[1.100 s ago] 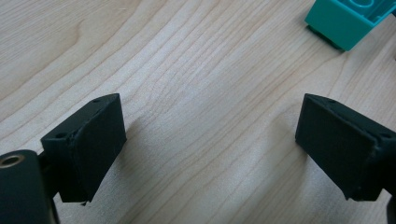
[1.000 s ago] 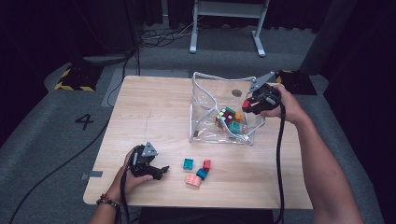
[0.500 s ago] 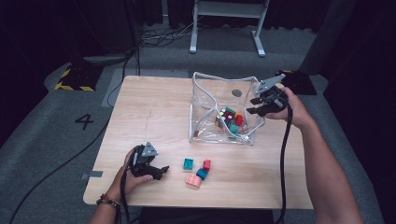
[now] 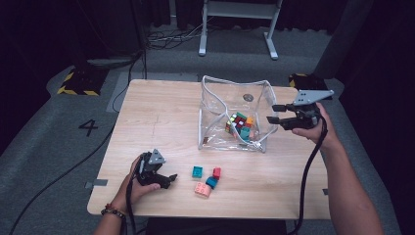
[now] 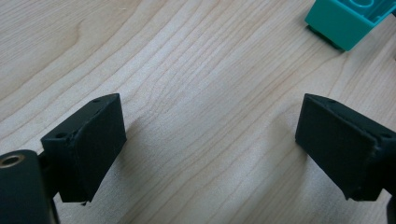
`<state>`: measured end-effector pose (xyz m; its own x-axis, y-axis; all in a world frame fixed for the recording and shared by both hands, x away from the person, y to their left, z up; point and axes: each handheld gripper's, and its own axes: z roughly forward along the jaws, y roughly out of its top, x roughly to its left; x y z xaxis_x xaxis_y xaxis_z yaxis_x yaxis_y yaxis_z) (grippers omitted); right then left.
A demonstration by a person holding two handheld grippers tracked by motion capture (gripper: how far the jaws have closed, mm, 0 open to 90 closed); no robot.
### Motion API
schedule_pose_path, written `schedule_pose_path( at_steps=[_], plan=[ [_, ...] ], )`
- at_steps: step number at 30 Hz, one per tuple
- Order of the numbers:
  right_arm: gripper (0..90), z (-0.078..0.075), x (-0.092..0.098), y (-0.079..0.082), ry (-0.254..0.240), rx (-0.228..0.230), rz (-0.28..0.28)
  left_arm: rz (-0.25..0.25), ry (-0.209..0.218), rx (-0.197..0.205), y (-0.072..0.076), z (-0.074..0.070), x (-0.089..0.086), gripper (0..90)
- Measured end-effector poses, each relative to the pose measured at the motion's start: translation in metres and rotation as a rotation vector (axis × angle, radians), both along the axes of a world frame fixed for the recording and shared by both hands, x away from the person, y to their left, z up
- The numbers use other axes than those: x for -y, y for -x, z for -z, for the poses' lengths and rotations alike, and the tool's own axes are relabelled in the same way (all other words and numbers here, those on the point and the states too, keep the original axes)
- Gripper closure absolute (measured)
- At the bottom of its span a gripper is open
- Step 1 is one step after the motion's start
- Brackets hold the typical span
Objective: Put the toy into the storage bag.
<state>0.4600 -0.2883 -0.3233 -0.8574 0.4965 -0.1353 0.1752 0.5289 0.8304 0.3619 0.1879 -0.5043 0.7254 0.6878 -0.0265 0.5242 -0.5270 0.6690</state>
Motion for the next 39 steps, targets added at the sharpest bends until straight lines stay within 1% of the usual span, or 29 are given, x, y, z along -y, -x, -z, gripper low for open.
schedule_pose_path(
  at_steps=[1,2,6,10,12,13,17,20,22,24,25,31,34,37,39],
  plan=[
    [48.0,0.001,0.002,0.005,-0.019,0.003,0.002,0.0,0.0,0.0,0.0,0.0,0.0,8.7],
    [48.0,0.001,0.006,0.012,-0.037,0.014,-0.008,0.0,0.0,0.0,0.0,0.0,0.0,8.7],
    [48.3,0.005,0.01,0.033,-0.071,0.032,-0.026,0.001,-0.002,0.003,0.0,0.0,0.0,8.7],
    [48.4,0.017,0.008,0.053,-0.075,0.04,-0.062,0.0,-0.001,0.0,0.0,0.0,0.0,8.6],
    [48.4,0.022,0.006,0.061,-0.08,0.037,-0.08,0.0,-0.001,0.0,0.0,0.0,0.0,8.7],
    [48.5,0.026,0.004,0.064,-0.091,0.027,-0.098,0.0,0.0,0.0,0.0,0.0,0.0,8.7],
    [48.3,0.04,-0.005,0.075,-0.067,0.013,-0.121,0.0,0.0,0.0,0.0,0.0,0.0,8.7],
    [47.8,0.05,-0.011,0.081,-0.078,-0.014,-0.149,0.0,0.0,0.0,0.0,0.0,0.0,8.6],
    [47.5,0.056,-0.015,0.085,-0.074,-0.021,-0.159,0.0,0.0,0.0,0.0,0.0,0.0,8.7],
    [47.3,0.063,-0.021,0.089,-0.071,-0.04,-0.179,0.0,0.0,0.0,0.0,0.0,0.0,8.7],
    [46.9,0.067,-0.025,0.09,-0.057,-0.042,-0.189,0.0,0.0,0.0,0.0,0.0,0.0,8.7],
    [46.1,0.093,-0.052,0.097,-0.011,-0.096,-0.256,0.001,0.0,0.0,0.0,0.0,0.0,8.7],
    [45.9,0.107,-0.067,0.1,-0.008,-0.126,-0.278,0.0,0.0,0.0,0.0,0.0,0.0,8.7],
    [44.8,0.118,-0.083,0.1,0.037,-0.128,-0.291,0.0,0.0,0.0,0.0,0.0,0.0,8.6],
    [44.4,0.125,-0.094,0.099,0.048,-0.139,-0.302,0.0,0.0,0.0,0.0,0.0,0.0,8.7]
  ],
)
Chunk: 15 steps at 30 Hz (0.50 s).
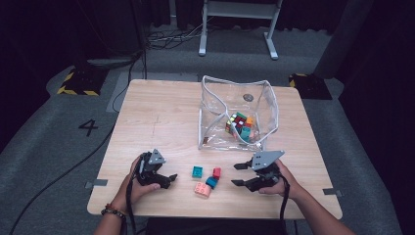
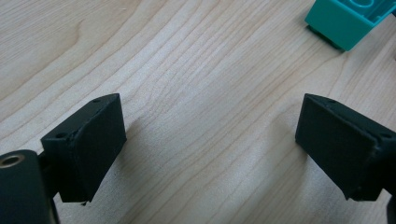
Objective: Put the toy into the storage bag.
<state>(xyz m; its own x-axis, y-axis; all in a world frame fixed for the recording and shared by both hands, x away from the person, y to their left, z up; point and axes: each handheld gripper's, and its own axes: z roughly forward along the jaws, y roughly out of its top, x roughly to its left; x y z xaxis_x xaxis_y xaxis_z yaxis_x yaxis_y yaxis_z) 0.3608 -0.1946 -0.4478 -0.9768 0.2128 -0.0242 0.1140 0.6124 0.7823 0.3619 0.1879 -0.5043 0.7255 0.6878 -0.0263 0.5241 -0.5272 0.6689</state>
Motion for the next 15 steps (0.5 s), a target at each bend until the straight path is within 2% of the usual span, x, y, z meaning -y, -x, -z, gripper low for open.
schedule_pose_path(
  at_steps=[3,6,10,11,13,15],
  plan=[
    [44.4,0.006,-0.013,-0.005,0.012,0.002,-0.02,0.0,0.0,0.0,0.0,0.0,0.0,8.7],
    [44.4,0.013,-0.025,-0.01,0.015,-0.011,-0.005,0.0,0.0,0.0,0.0,0.0,0.0,8.7],
    [44.0,0.02,-0.035,-0.017,0.042,-0.004,-0.01,0.0,0.0,0.0,0.0,0.0,0.0,8.7],
    [43.7,0.022,-0.037,-0.017,0.034,-0.019,-0.004,0.0,0.0,0.0,0.0,0.0,0.0,8.7],
    [43.3,0.024,-0.04,-0.02,0.043,-0.008,-0.008,0.0,0.0,0.0,0.0,0.0,0.0,8.7],
    [43.2,0.025,-0.042,-0.021,0.037,-0.02,0.014,0.0,0.0,0.0,0.0,0.0,0.0,8.7]
  ],
)
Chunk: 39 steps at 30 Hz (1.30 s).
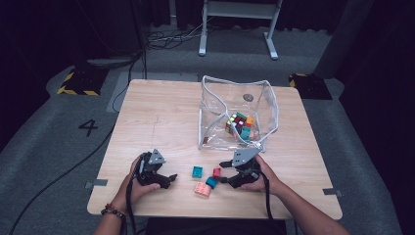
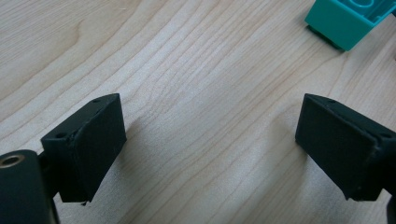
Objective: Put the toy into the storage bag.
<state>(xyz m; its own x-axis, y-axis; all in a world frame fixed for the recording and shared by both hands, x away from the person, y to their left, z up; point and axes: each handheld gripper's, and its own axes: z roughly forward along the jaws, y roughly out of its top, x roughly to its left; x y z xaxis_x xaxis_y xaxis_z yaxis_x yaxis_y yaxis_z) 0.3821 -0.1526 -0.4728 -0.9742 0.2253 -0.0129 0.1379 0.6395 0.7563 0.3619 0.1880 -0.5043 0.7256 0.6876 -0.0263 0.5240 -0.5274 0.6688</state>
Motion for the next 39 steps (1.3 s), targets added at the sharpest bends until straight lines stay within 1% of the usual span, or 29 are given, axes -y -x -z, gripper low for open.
schedule_pose_path(
  at_steps=[3,4,5,6,7,8,9,10,11,12,13,14,16,18,19,20,21,23,25,27,28,29,31,32,33,34,35,38,39],
  plan=[
    [43.8,0.003,-0.003,-0.004,-0.006,-0.023,0.02,0.0,0.0,0.0,0.0,0.0,0.0,8.7],
    [44.3,0.004,-0.003,-0.005,0.001,-0.02,0.017,0.0,0.0,0.0,0.0,0.0,0.0,8.7],
    [44.7,0.005,-0.005,-0.005,0.002,-0.036,0.03,0.0,0.0,0.0,0.0,0.0,0.0,8.7],
    [45.6,0.006,-0.005,-0.006,0.005,-0.026,0.019,0.0,0.0,0.0,0.0,0.0,0.0,8.7],
    [47.5,0.007,-0.007,-0.006,-0.003,-0.039,0.034,0.0,0.0,0.0,0.0,0.0,0.0,8.7],
    [49.2,0.008,-0.008,-0.006,-0.006,-0.046,0.037,0.0,0.0,0.0,0.0,0.0,0.0,8.7],
    [50.0,0.009,-0.007,-0.008,0.002,-0.033,0.022,0.0,0.0,0.0,0.0,0.0,0.0,8.7],
    [50.7,0.01,-0.008,-0.007,-0.005,-0.048,0.044,0.0,0.0,0.0,0.0,0.0,0.0,8.7],
    [51.5,0.01,-0.008,-0.008,-0.014,-0.054,0.042,0.0,0.0,0.0,0.0,0.0,0.0,8.7],
    [51.4,0.012,-0.008,-0.009,-0.017,-0.055,0.036,0.0,0.0,0.0,0.0,0.0,0.0,8.7],
    [51.6,0.012,-0.007,-0.011,0.002,-0.038,0.021,0.0,0.0,0.0,0.0,0.0,0.0,8.7],
    [52.4,0.013,-0.008,-0.009,-0.005,-0.054,0.039,0.0,0.0,0.0,0.0,0.0,0.0,8.6],
    [52.5,0.015,-0.009,-0.01,-0.003,-0.057,0.039,0.0,0.0,0.001,0.0,0.0,0.0,8.7],
    [54.2,0.017,-0.009,-0.01,0.002,-0.059,0.045,0.0,0.0,0.0,0.0,0.0,0.0,8.7],
    [56.5,0.017,-0.009,-0.01,0.002,-0.055,0.034,0.0,0.0,0.0,0.0,0.0,0.0,8.7],
    [58.3,0.017,-0.009,-0.01,-0.003,-0.055,0.041,0.0,0.0,0.0,0.0,0.0,0.0,8.7],
    [59.0,0.017,-0.008,-0.009,-0.008,-0.054,0.059,0.0,0.0,0.0,0.0,0.0,0.0,8.7],
    [59.1,0.017,-0.007,-0.01,-0.021,-0.053,0.058,0.0,0.0,0.0,0.0,0.0,0.0,8.7],
    [59.1,0.016,-0.004,-0.01,-0.016,-0.044,0.071,0.0,0.0,0.0,0.0,0.0,0.0,8.7],
    [59.2,0.014,0.0,-0.009,-0.022,-0.036,0.071,0.0,0.0,0.0,0.0,0.0,0.0,8.7],
    [59.2,0.013,0.001,-0.008,-0.03,-0.043,0.076,0.0,0.0,0.0,0.0,0.0,0.0,8.7],
    [59.2,0.011,0.004,-0.008,-0.022,-0.039,0.075,0.0,0.0,0.0,0.0,0.0,0.0,8.7],
    [59.2,0.007,0.01,-0.006,-0.024,-0.029,0.081,0.0,0.0,0.0,0.0,0.0,0.0,8.7],
    [59.2,0.004,0.013,-0.004,-0.029,-0.033,0.085,0.0,0.0,0.0,0.0,0.0,0.0,8.7],
    [59.2,0.002,0.017,-0.004,-0.042,-0.018,0.078,0.0,0.0,0.0,0.0,0.0,0.0,8.7],
    [59.2,0.0,0.022,-0.003,-0.045,-0.016,0.084,0.0,0.0,0.0,0.0,0.0,0.0,8.7],
    [59.2,-0.002,0.025,-0.003,-0.045,-0.008,0.083,0.0,0.0,0.0,0.0,0.0,0.0,8.7],
    [59.2,-0.005,0.039,0.001,-0.047,-0.002,0.095,0.0,0.0,0.001,0.0,0.0,0.0,8.7],
    [59.2,-0.005,0.044,0.002,-0.041,0.001,0.101,-0.002,0.001,-0.005,0.0,0.0,0.0,8.7]
  ],
)
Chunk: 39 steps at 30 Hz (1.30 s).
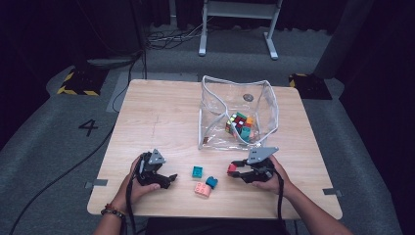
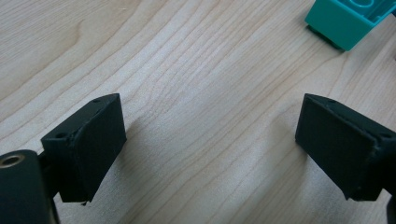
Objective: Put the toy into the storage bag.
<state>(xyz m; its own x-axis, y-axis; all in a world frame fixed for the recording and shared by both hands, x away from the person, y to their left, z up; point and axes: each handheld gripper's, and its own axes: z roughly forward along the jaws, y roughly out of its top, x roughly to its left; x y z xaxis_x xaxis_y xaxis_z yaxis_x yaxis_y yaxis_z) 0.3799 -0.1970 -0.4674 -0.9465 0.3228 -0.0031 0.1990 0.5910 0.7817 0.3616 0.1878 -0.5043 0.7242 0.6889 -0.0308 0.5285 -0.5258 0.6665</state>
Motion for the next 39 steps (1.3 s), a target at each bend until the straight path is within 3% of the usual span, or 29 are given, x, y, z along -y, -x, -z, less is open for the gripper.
schedule_pose_path(
  at_steps=[6,10,18,21,31,39],
  plan=[
    [59.2,-0.005,0.039,0.003,-0.009,-0.001,0.066,0.002,-0.001,0.006,0.0,0.0,0.0,8.7],
    [59.2,-0.011,0.064,0.0,-0.041,-0.013,0.115,0.002,-0.001,0.006,0.0,0.0,0.0,8.7],
    [59.2,-0.018,0.111,-0.014,-0.043,0.008,0.265,0.002,-0.001,0.005,0.0,0.0,0.0,8.7],
    [59.2,-0.022,0.124,-0.023,-0.058,-0.003,0.306,0.002,-0.001,0.006,0.0,0.0,0.0,8.7],
    [59.2,-0.04,0.144,-0.053,-0.044,0.051,0.413,0.002,-0.001,0.006,0.0,0.0,0.0,8.7],
    [59.2,-0.054,0.153,-0.088,-0.089,0.055,0.487,0.002,-0.003,0.011,-0.001,0.0,0.0,8.7]
  ],
)
